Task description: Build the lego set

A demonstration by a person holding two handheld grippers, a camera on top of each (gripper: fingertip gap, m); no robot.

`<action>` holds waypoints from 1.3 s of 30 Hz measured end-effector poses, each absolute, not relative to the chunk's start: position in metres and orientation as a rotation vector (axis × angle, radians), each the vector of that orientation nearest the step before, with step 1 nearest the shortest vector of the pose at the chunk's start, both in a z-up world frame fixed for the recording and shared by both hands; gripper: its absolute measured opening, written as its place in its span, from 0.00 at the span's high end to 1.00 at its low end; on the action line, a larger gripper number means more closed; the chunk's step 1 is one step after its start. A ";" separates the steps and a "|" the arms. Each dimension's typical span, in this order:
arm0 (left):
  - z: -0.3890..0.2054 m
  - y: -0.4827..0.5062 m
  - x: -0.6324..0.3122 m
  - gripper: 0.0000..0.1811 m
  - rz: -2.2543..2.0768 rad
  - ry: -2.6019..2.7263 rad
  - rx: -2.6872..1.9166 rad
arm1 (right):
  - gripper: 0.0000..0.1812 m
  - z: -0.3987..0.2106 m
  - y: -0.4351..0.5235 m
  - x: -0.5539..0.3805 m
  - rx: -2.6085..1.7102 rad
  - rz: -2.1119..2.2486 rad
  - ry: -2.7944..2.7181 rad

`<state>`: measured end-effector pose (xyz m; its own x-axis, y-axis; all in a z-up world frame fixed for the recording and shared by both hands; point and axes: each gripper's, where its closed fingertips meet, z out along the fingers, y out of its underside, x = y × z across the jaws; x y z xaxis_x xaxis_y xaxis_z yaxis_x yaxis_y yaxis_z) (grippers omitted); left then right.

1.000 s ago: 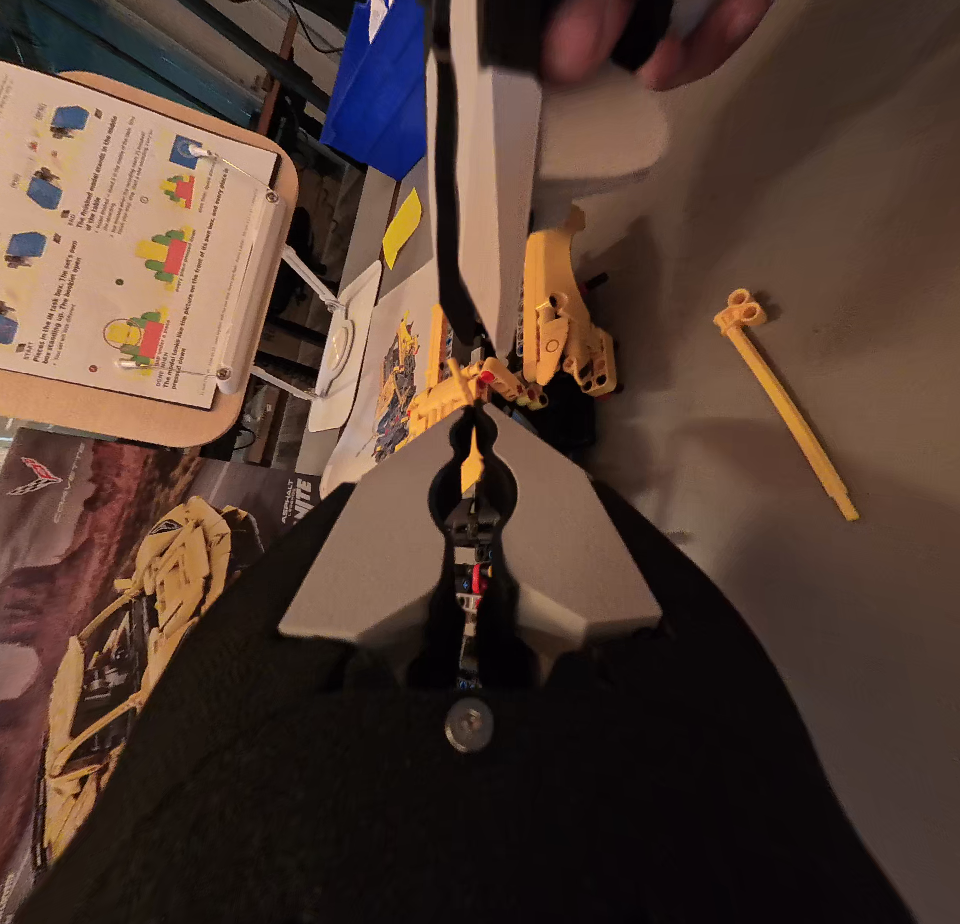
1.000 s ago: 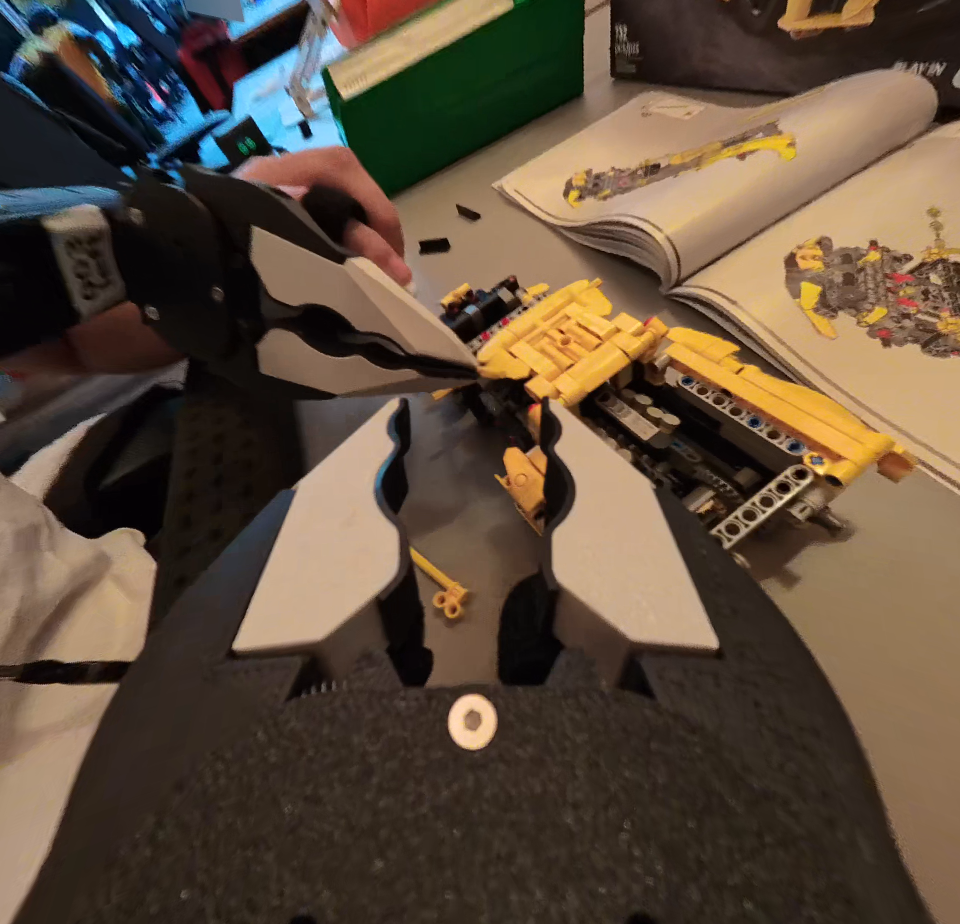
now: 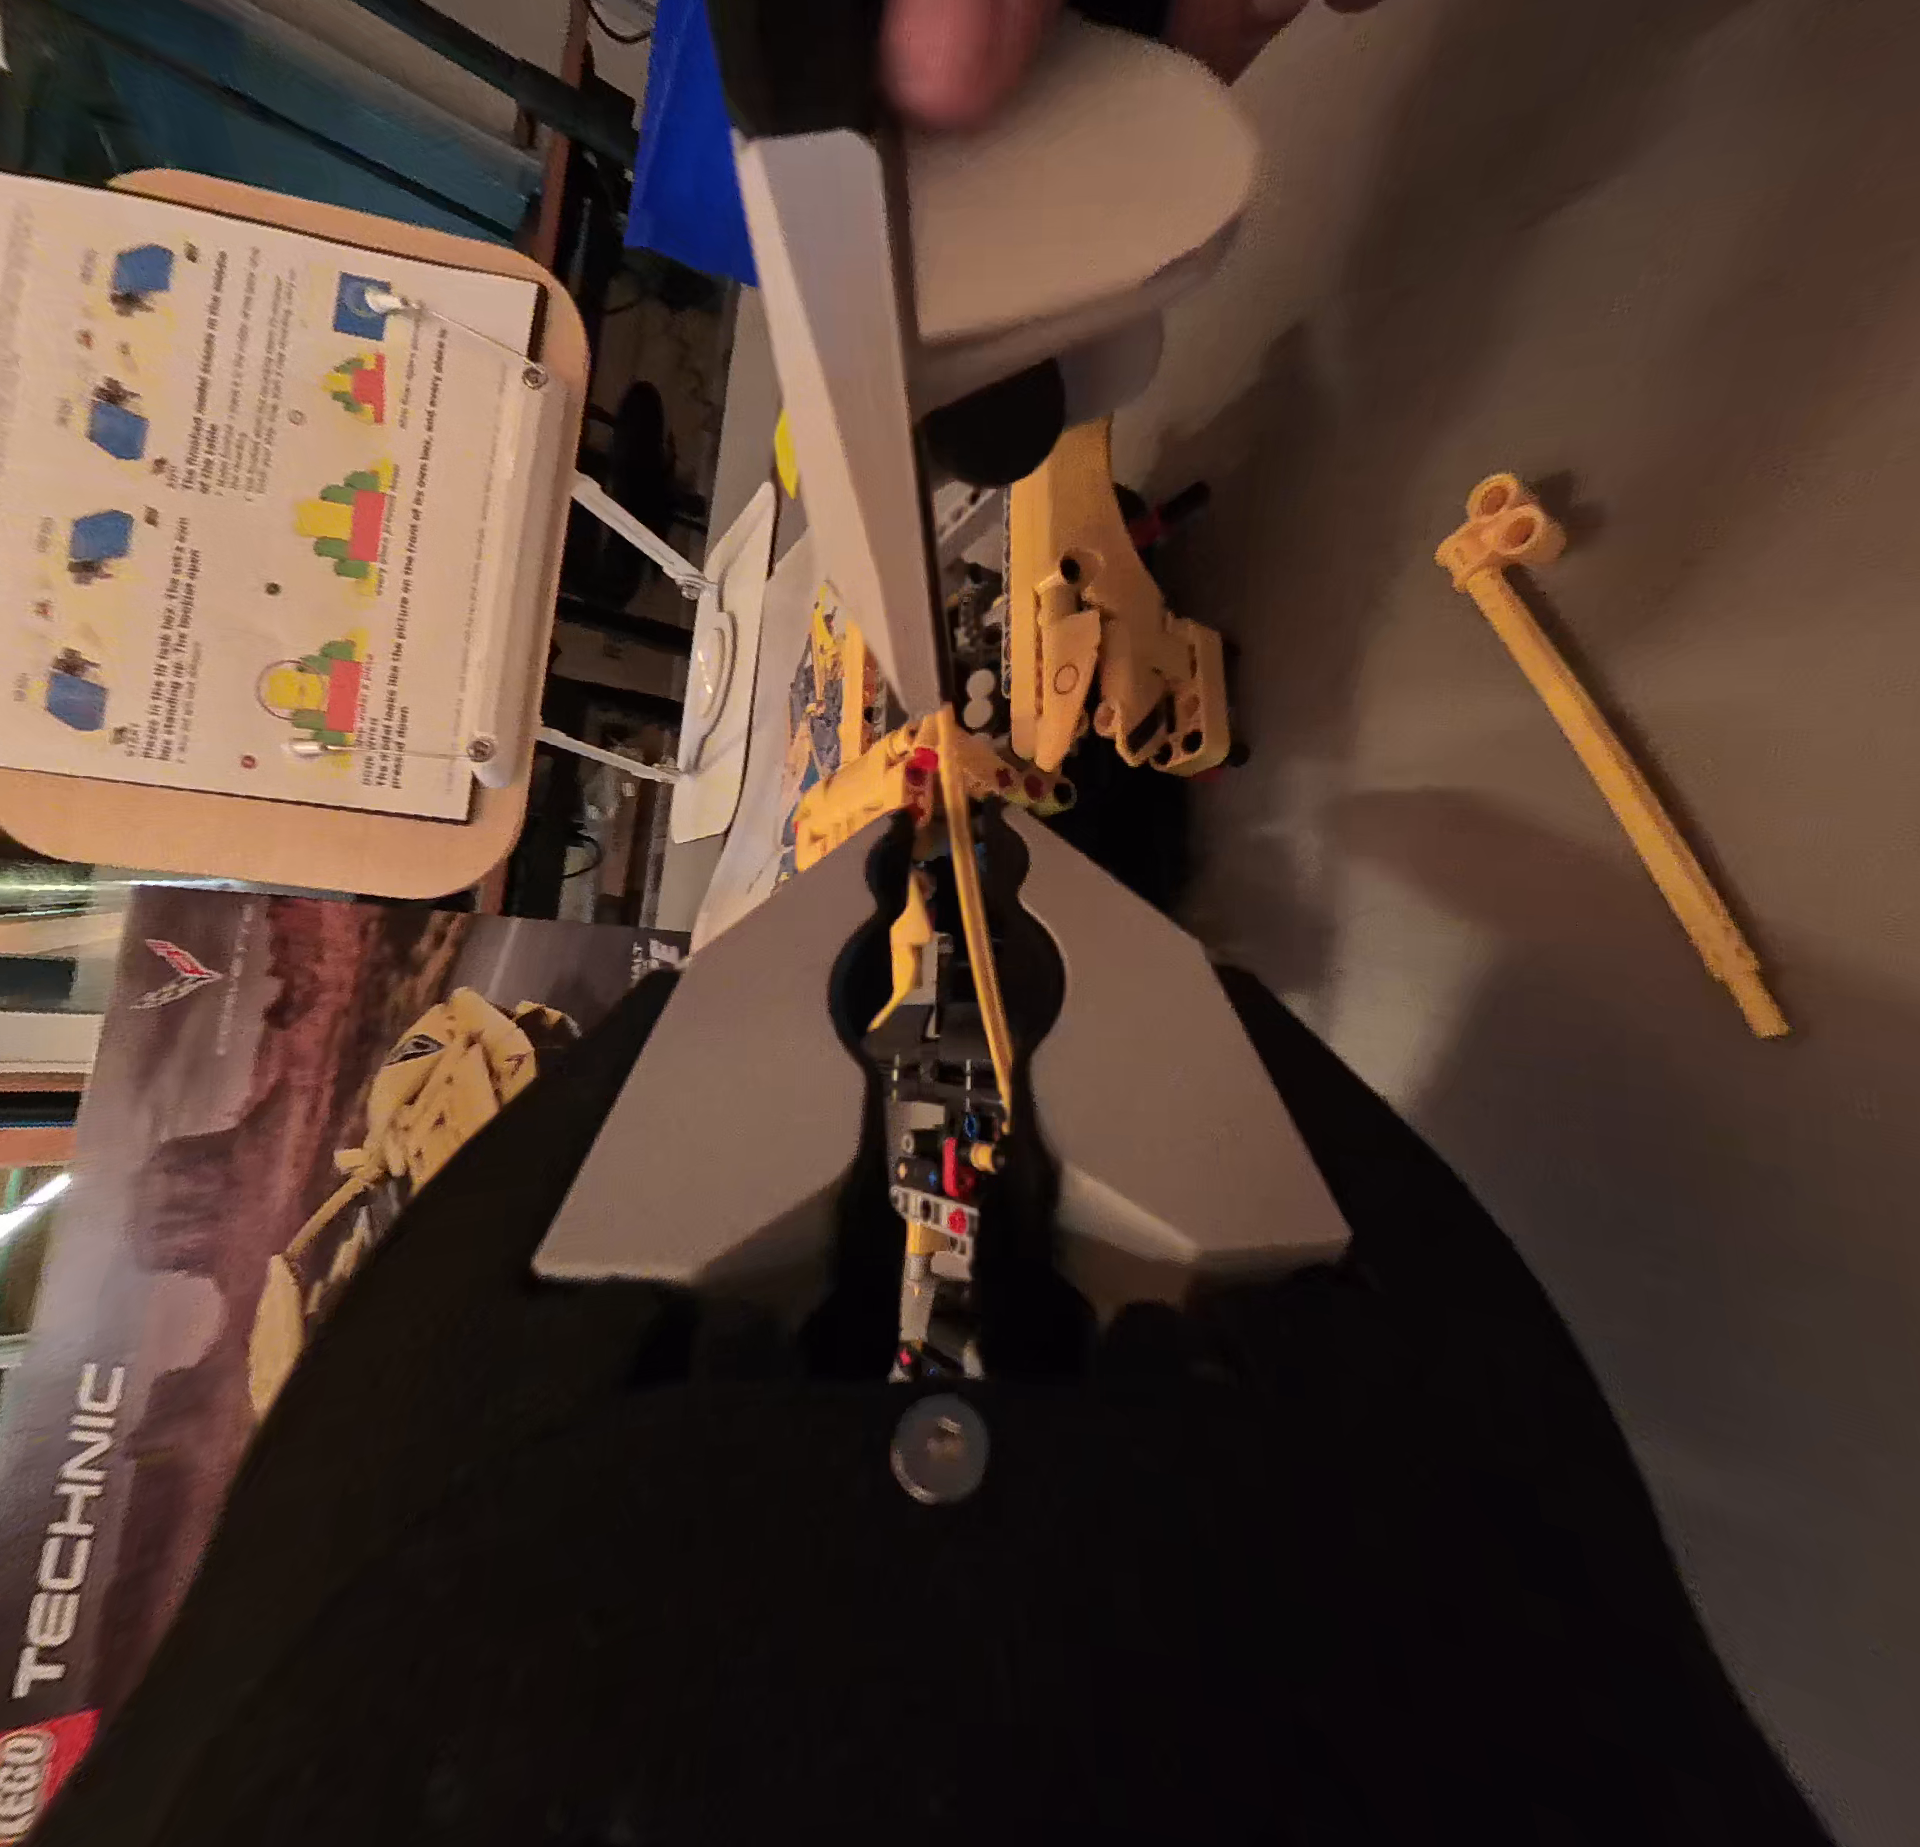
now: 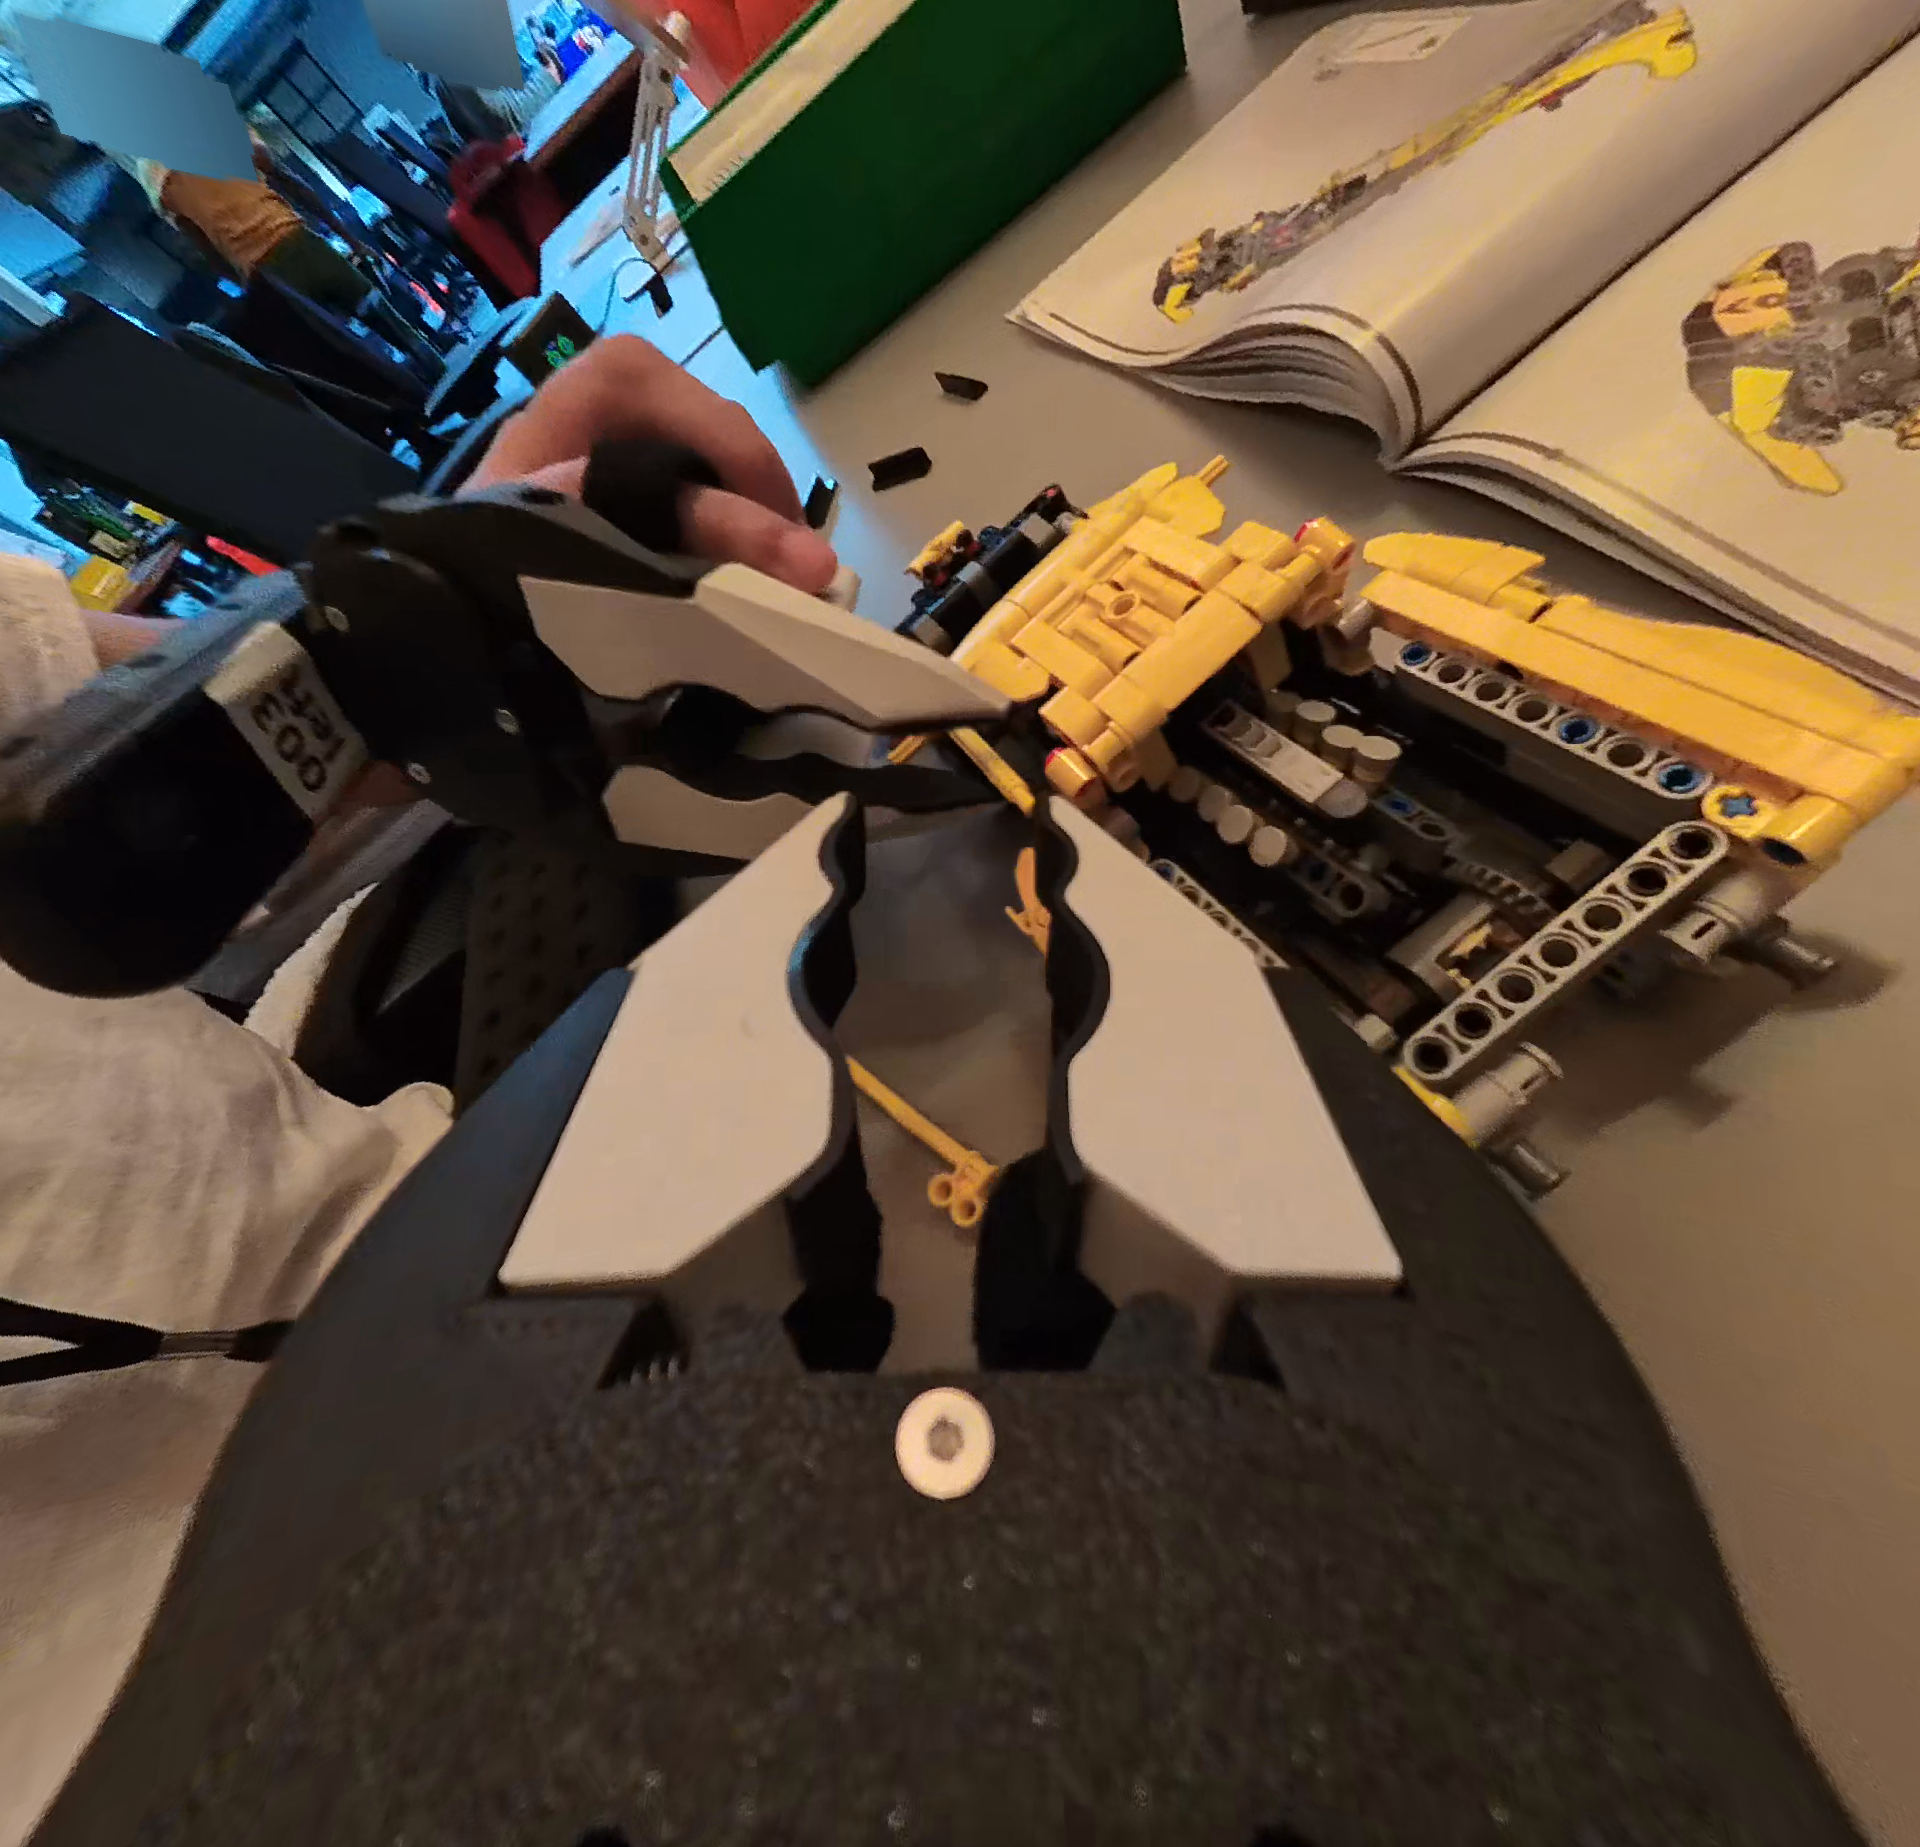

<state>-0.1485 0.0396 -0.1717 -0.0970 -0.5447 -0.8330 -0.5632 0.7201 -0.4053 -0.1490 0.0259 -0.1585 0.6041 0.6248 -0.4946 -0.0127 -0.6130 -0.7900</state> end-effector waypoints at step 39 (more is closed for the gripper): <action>-0.170 0.047 -0.152 0.98 0.264 1.797 -0.834 | 0.98 -0.166 0.045 -0.152 -1.757 0.075 -1.349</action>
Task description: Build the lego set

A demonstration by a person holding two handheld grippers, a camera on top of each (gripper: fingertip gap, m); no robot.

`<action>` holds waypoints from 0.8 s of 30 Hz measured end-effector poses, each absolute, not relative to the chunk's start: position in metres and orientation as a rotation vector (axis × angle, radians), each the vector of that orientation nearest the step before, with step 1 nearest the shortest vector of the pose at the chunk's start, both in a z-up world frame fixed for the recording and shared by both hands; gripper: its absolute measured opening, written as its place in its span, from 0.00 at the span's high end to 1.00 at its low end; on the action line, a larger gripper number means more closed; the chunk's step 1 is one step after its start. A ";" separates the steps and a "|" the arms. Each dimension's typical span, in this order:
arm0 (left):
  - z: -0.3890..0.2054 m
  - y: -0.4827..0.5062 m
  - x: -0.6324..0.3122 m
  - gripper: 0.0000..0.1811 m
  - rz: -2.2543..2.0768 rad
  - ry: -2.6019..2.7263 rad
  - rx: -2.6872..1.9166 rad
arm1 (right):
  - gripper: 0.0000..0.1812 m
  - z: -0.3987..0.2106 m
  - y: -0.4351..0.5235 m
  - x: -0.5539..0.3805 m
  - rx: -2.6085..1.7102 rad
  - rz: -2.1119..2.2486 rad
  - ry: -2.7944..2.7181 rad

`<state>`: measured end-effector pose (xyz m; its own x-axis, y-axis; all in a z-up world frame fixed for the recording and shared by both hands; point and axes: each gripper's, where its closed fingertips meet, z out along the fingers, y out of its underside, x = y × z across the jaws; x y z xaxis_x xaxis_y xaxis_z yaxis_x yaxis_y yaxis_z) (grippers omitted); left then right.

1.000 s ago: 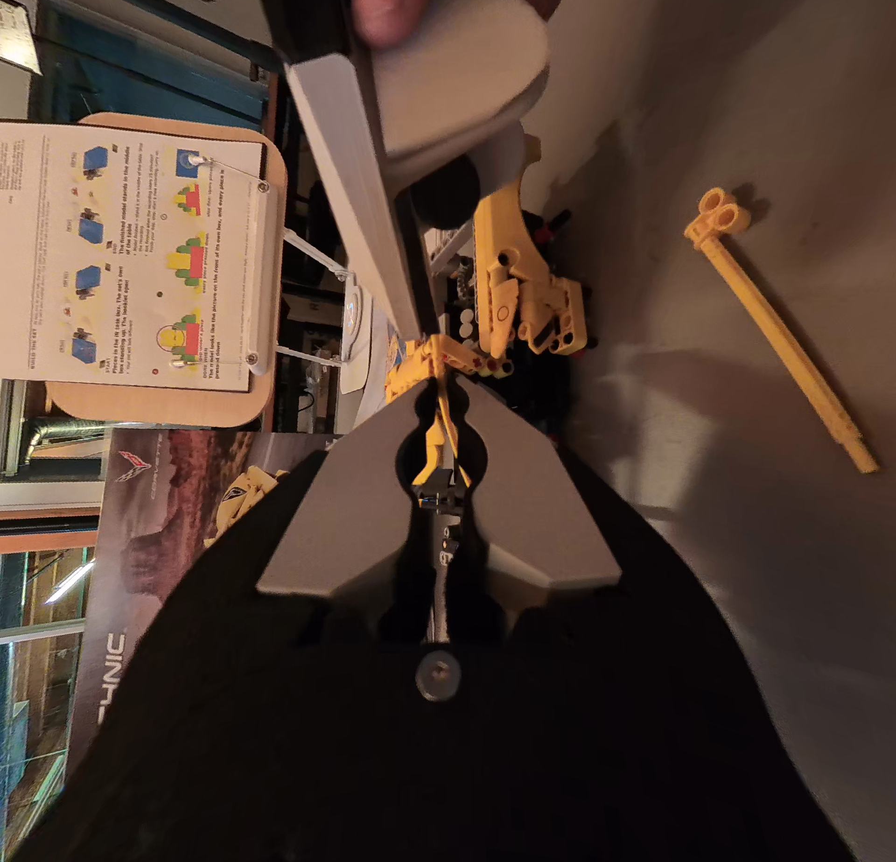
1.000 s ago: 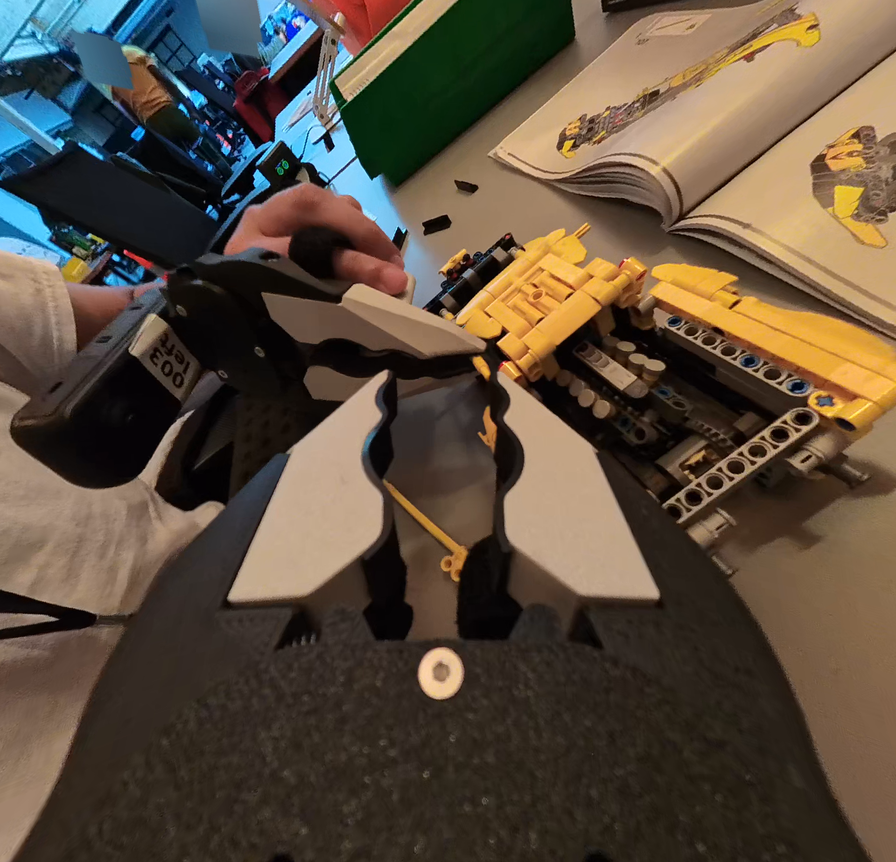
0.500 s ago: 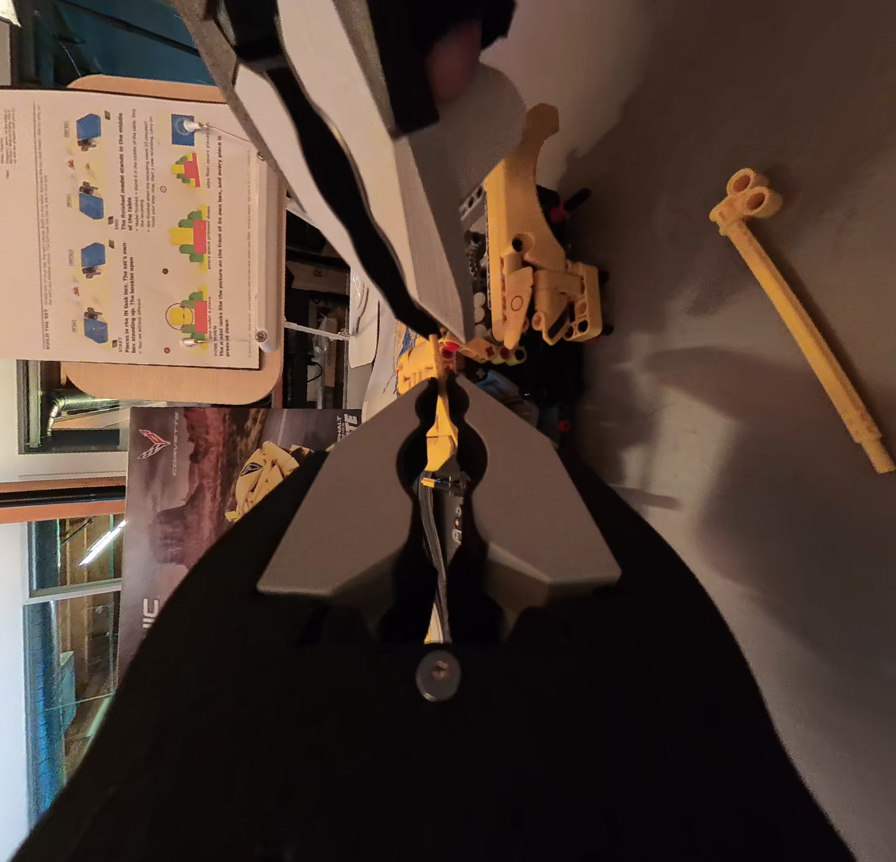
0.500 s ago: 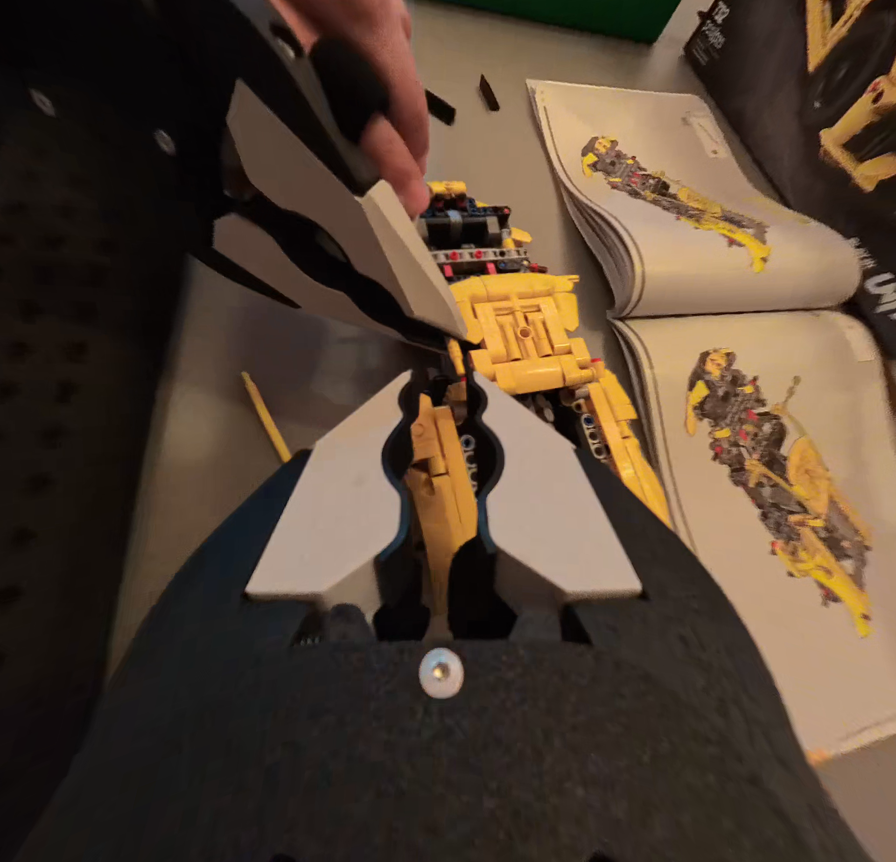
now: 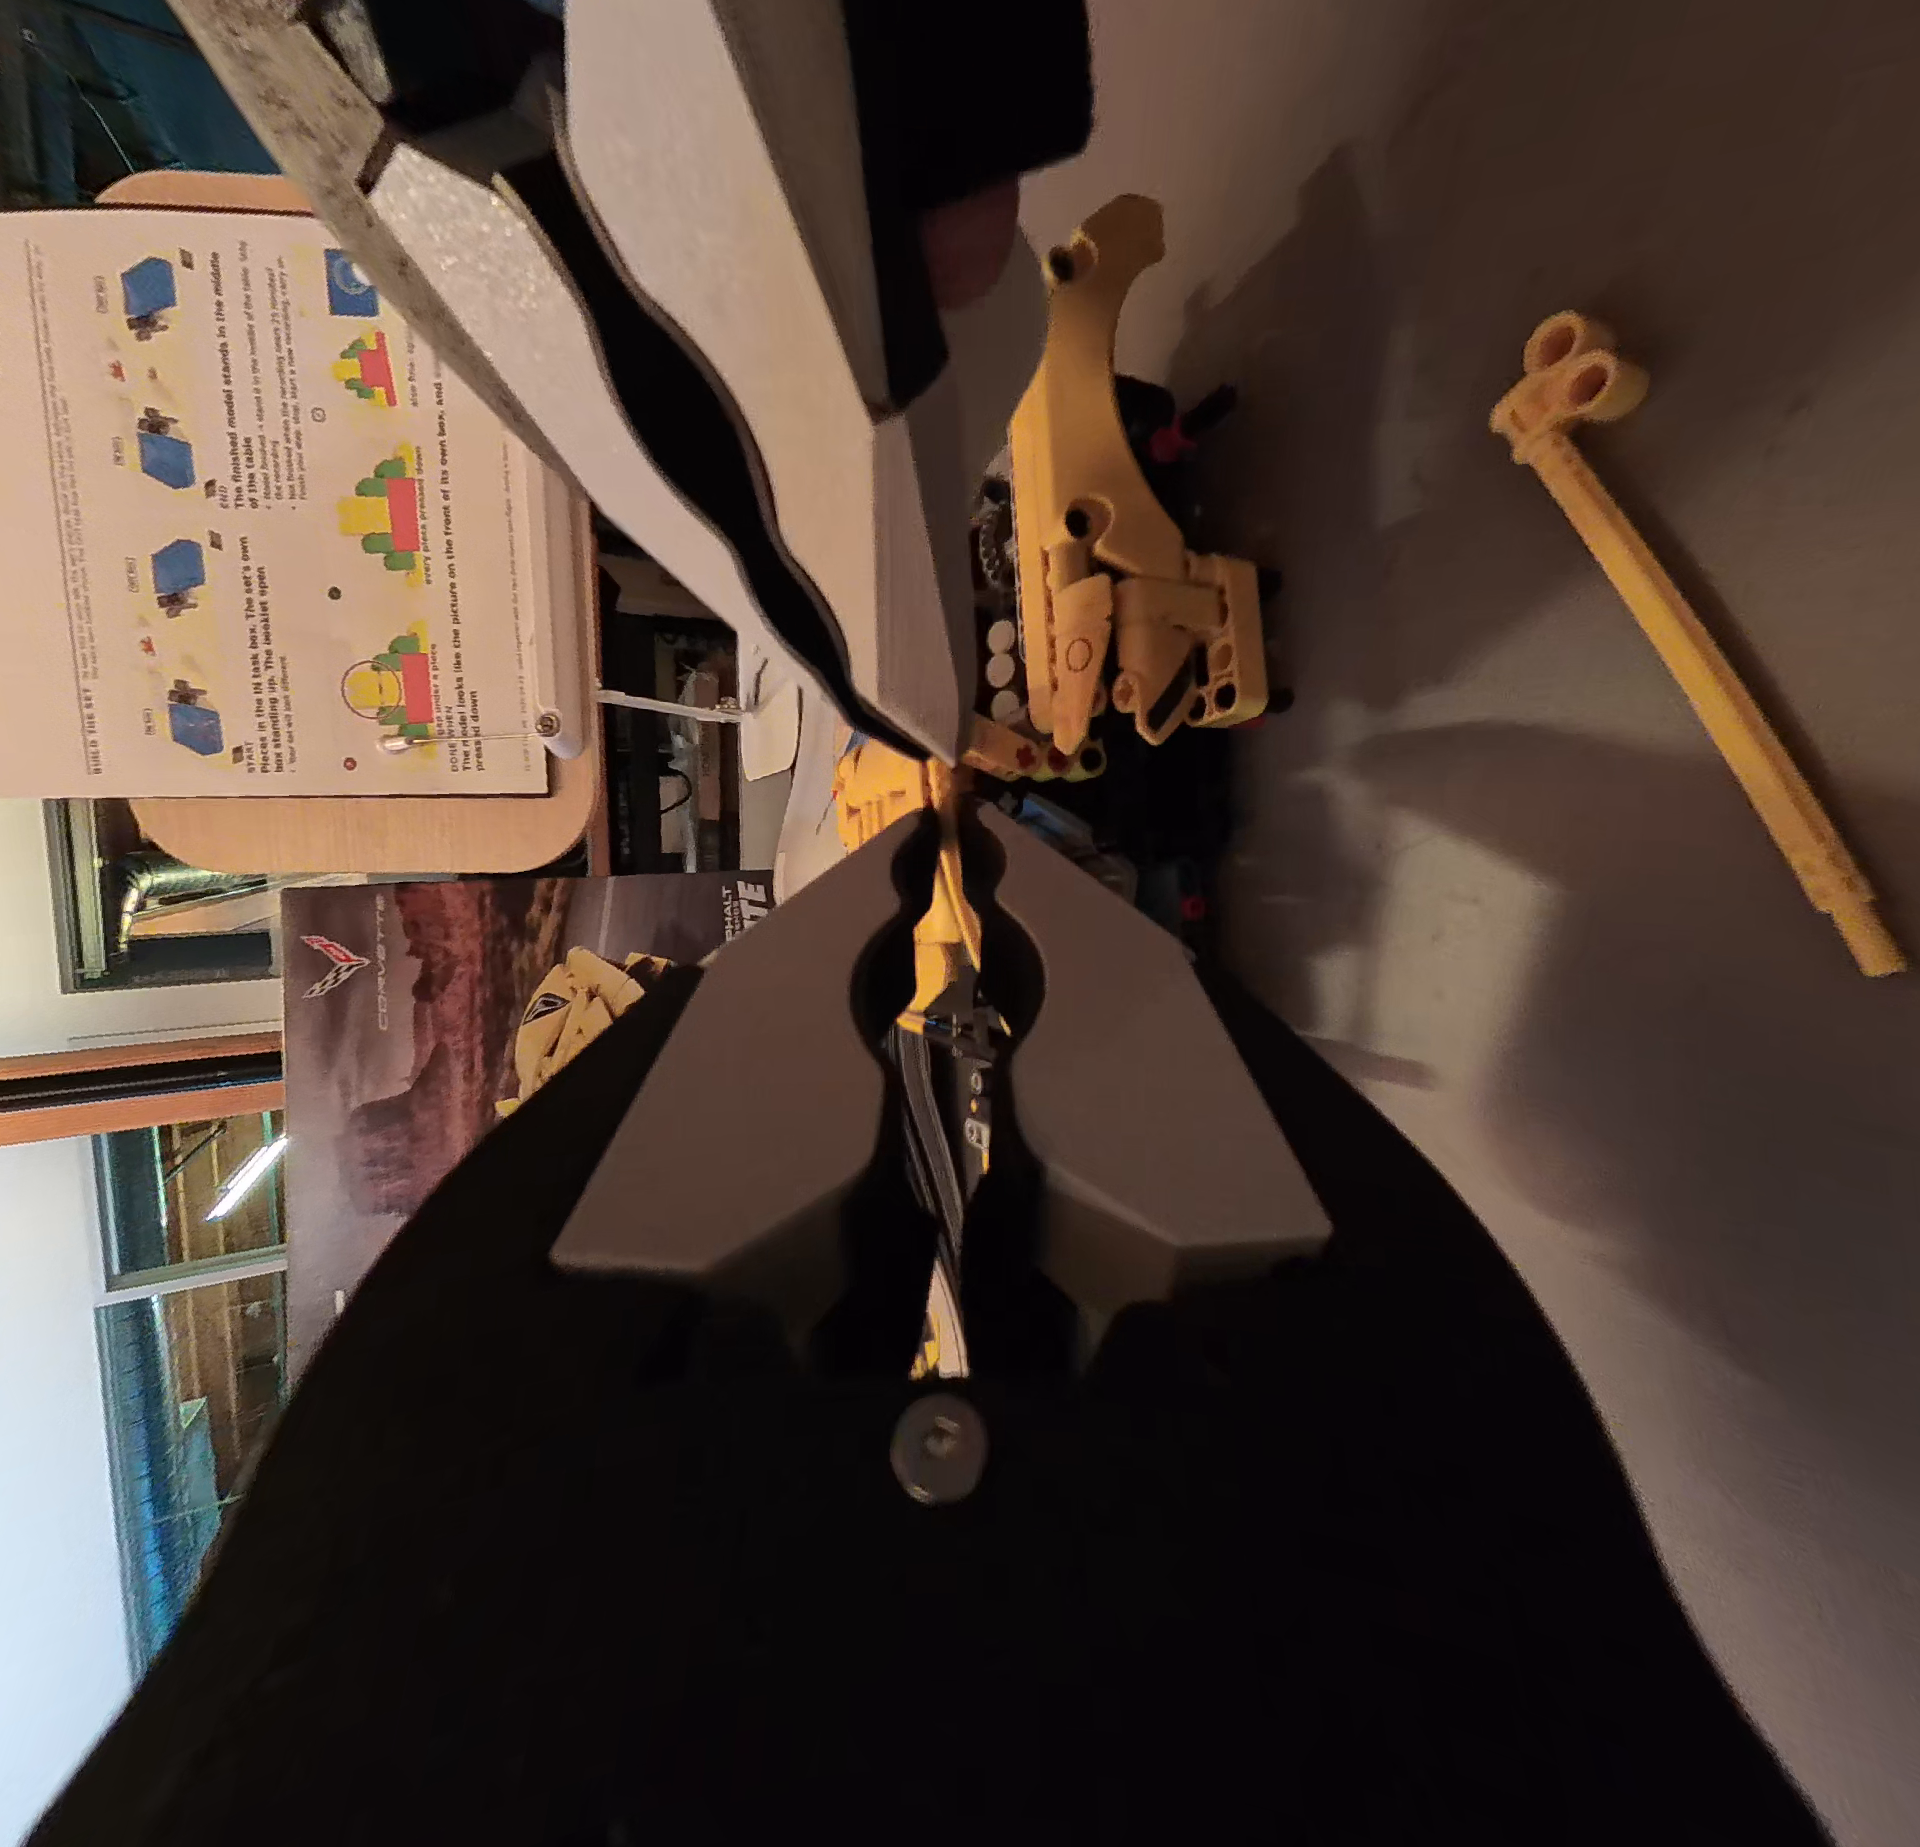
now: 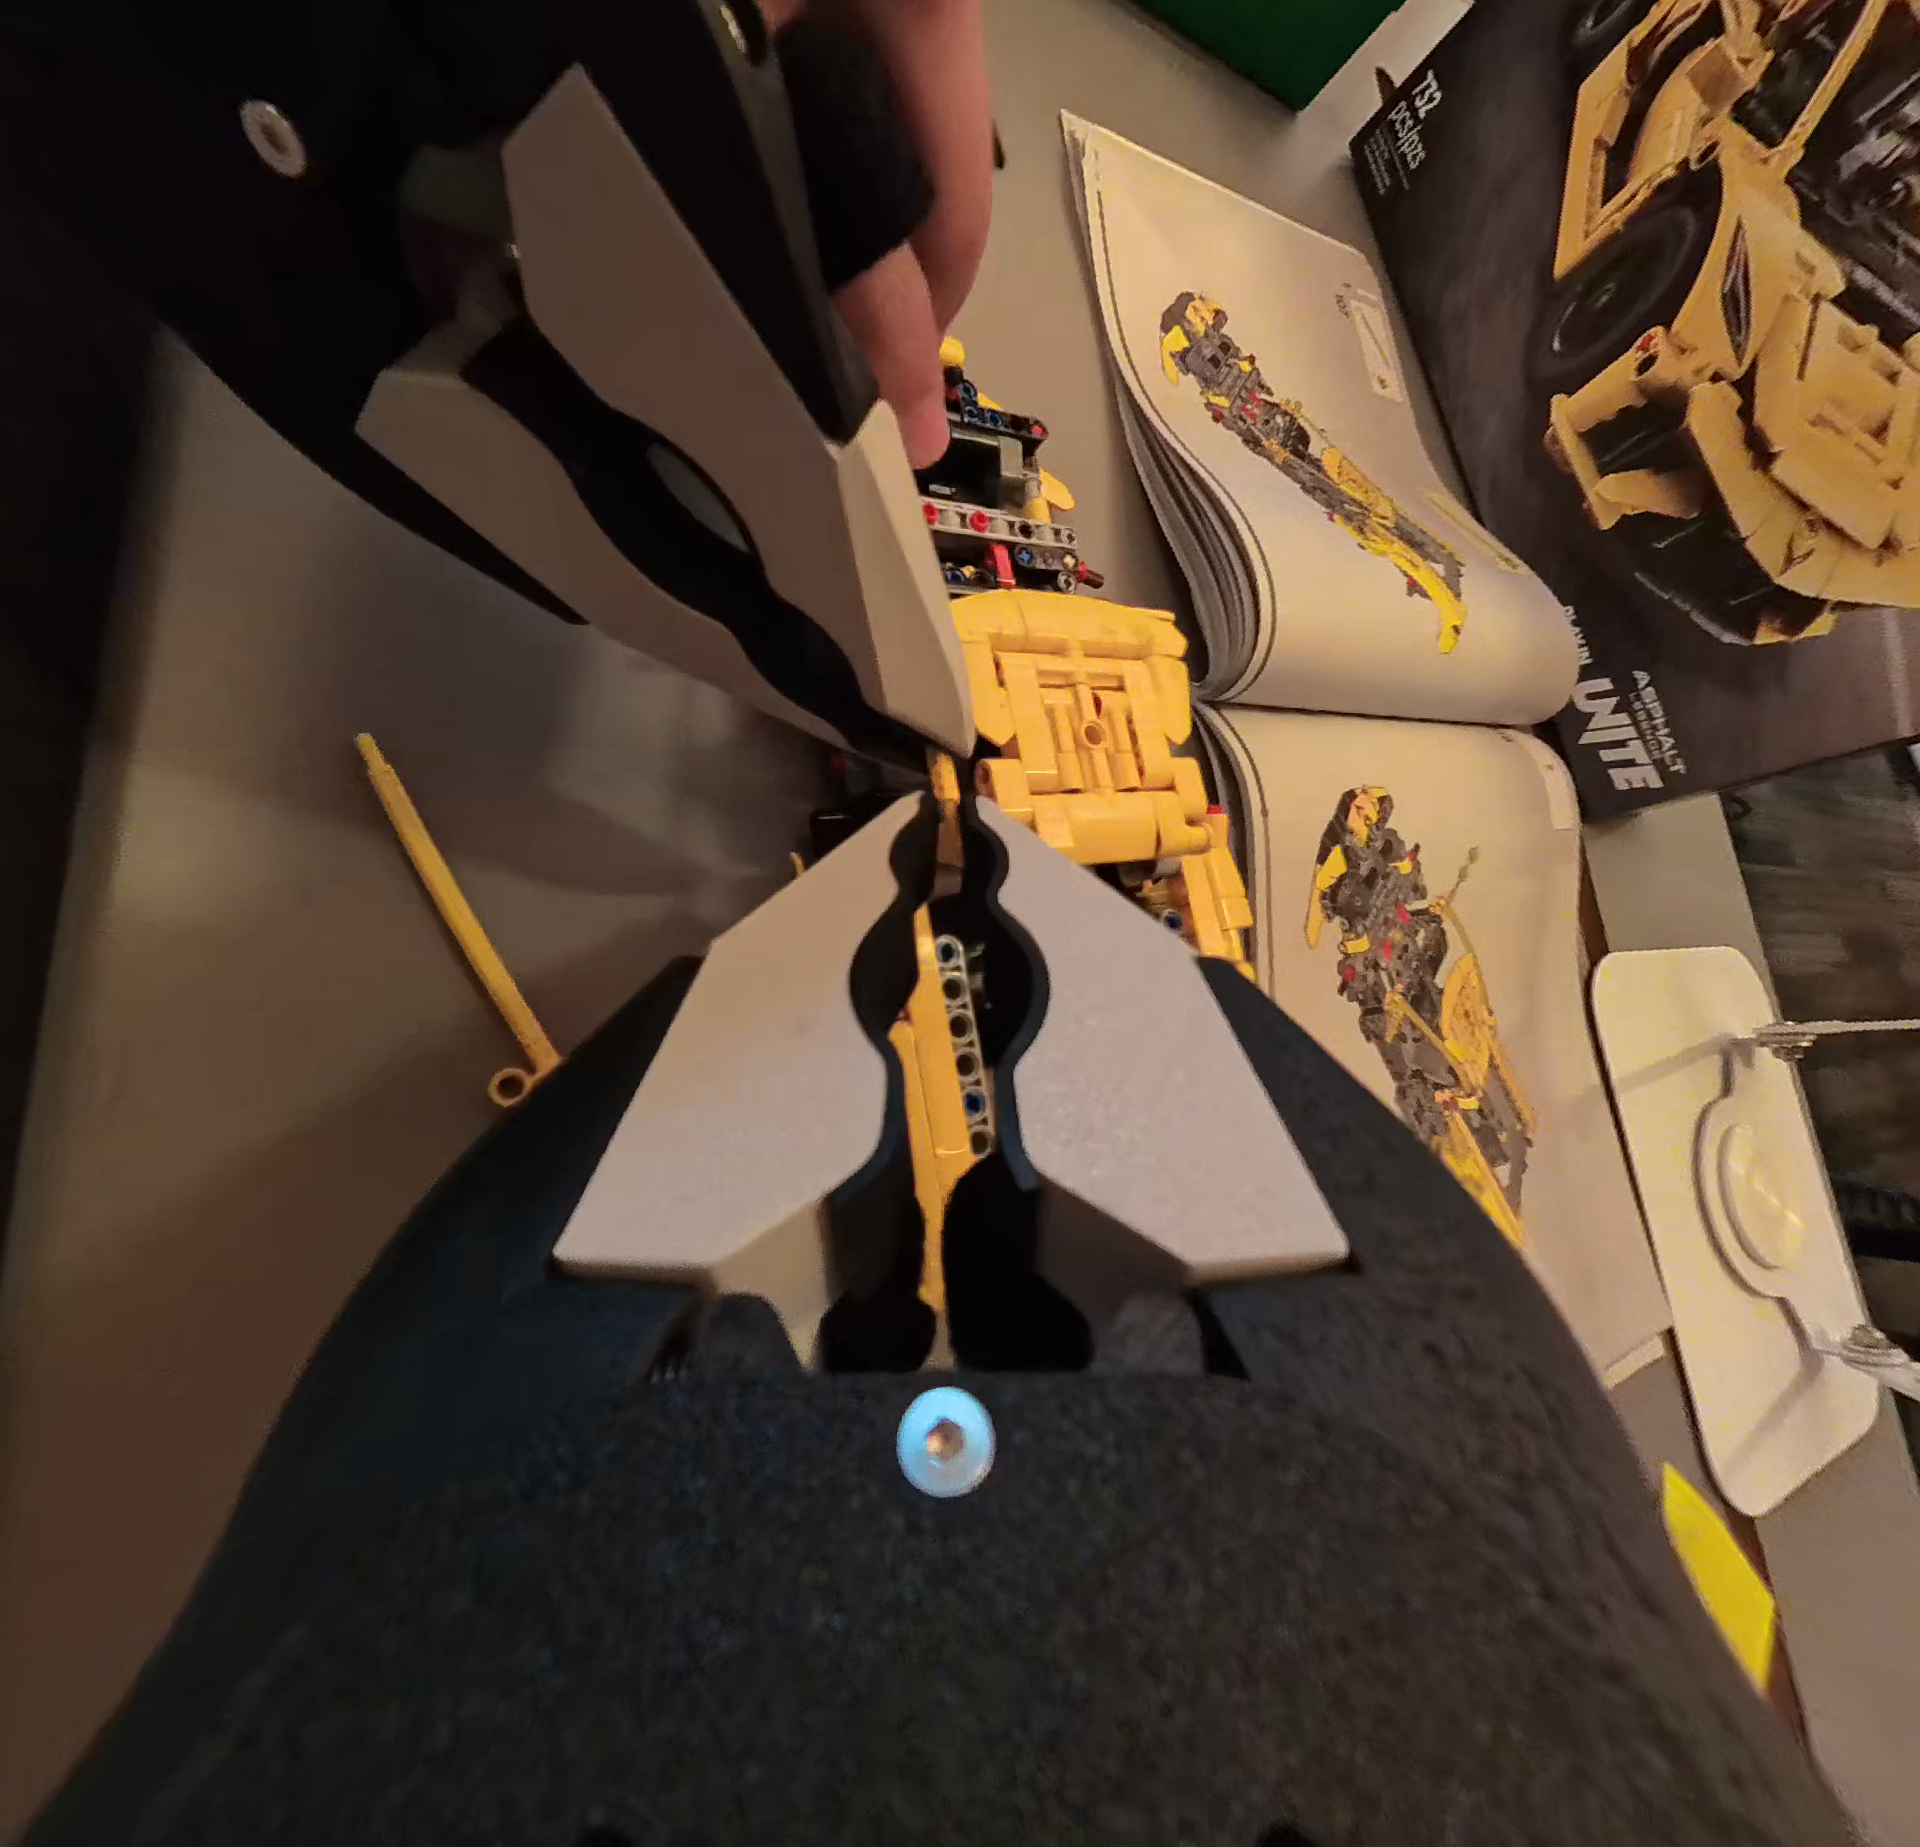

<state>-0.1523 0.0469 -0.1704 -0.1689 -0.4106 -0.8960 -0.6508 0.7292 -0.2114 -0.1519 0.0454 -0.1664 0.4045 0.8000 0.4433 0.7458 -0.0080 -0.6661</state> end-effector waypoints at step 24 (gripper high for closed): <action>-0.176 0.067 -0.198 0.93 -0.560 1.551 -1.452 | 0.99 -0.165 0.061 -0.170 -1.779 0.168 -1.322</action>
